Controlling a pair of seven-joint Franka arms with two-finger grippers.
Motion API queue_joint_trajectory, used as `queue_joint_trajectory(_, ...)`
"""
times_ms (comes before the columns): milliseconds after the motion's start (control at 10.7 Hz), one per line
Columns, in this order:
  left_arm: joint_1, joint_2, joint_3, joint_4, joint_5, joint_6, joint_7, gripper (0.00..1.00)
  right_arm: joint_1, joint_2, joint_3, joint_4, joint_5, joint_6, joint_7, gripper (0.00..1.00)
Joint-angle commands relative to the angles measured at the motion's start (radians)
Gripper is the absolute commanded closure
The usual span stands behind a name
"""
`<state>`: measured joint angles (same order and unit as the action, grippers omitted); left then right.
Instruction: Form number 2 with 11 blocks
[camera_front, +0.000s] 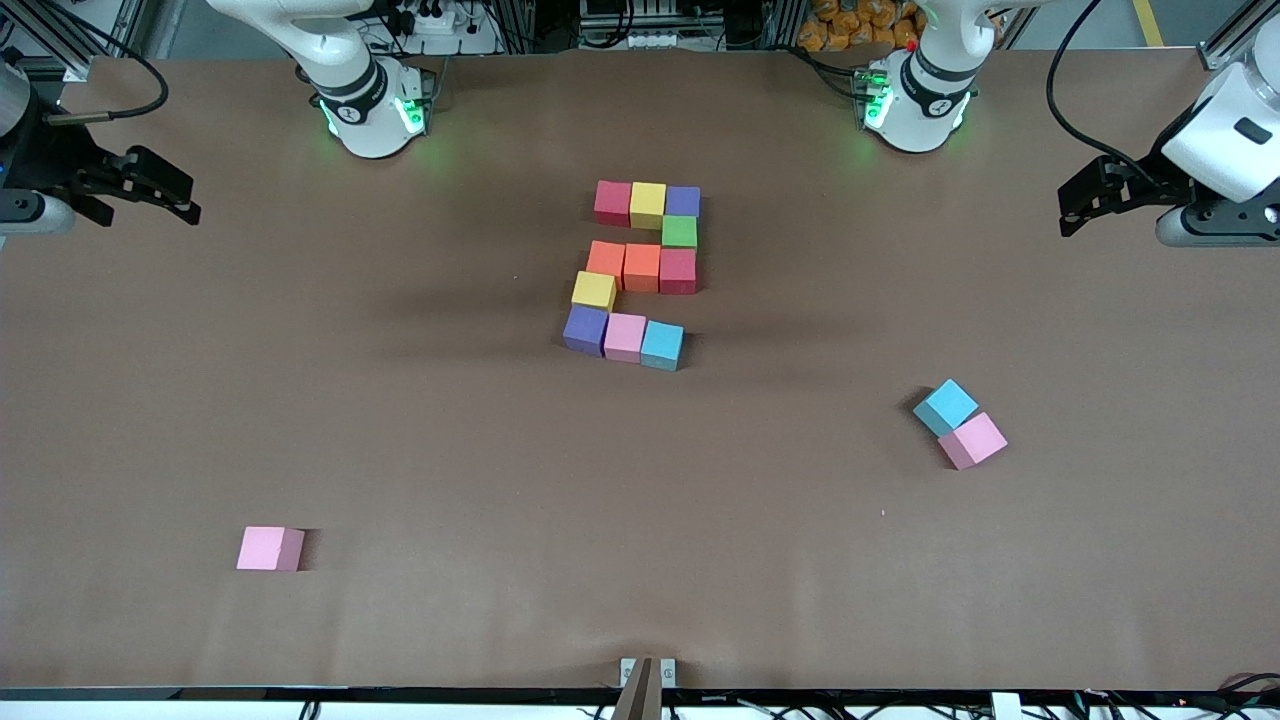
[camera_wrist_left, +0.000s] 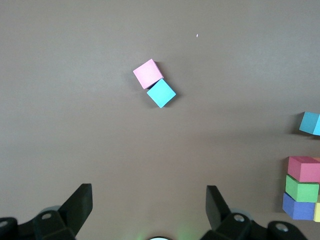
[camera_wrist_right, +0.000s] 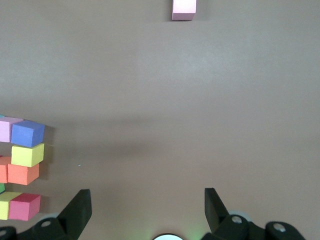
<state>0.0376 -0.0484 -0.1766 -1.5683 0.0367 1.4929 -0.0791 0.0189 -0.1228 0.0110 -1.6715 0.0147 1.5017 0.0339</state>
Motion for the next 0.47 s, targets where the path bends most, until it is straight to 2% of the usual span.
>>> queue_joint_trajectory(0, 0.008, -0.027, 0.002, -0.026, -0.037, 0.016, 0.041, 0.00, -0.046, 0.017, 0.012, 0.021, -0.019, 0.014, -0.069, 0.00)
queue_joint_trajectory(373, 0.005, -0.027, 0.005, -0.016, -0.047, 0.012, 0.041, 0.00, -0.048, 0.046, 0.014, 0.071, -0.015, 0.006, -0.068, 0.00)
